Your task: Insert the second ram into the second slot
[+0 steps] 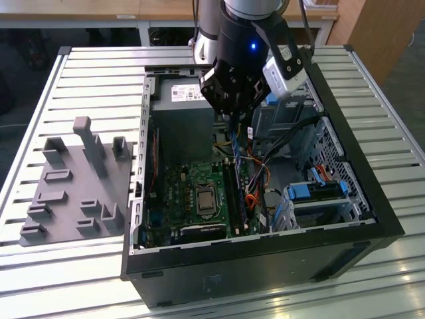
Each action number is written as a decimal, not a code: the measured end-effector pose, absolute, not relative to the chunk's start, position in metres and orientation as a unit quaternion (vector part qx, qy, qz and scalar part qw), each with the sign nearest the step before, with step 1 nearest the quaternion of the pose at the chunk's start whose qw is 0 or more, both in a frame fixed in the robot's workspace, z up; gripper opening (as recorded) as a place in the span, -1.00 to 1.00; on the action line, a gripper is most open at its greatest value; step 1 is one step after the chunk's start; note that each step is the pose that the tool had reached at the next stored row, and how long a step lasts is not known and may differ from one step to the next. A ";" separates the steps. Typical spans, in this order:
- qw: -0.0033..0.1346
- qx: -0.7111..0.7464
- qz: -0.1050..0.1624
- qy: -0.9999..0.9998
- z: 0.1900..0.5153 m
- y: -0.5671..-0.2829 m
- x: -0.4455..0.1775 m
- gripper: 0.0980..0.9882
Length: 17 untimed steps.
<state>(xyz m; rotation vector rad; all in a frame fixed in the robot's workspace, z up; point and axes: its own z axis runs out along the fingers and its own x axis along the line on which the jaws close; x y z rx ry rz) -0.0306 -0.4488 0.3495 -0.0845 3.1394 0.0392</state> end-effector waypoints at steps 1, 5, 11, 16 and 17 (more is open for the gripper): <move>0.000 -0.027 0.012 1.000 0.349 -0.449 -0.031 -0.91; 0.000 -0.027 0.012 1.000 0.347 -0.449 -0.031 -0.91; 0.000 -0.027 0.012 1.000 0.344 -0.449 -0.031 -0.91; 0.000 -0.027 0.012 1.000 0.342 -0.449 -0.031 -0.91; 0.000 -0.027 0.012 1.000 0.342 -0.449 -0.031 -0.91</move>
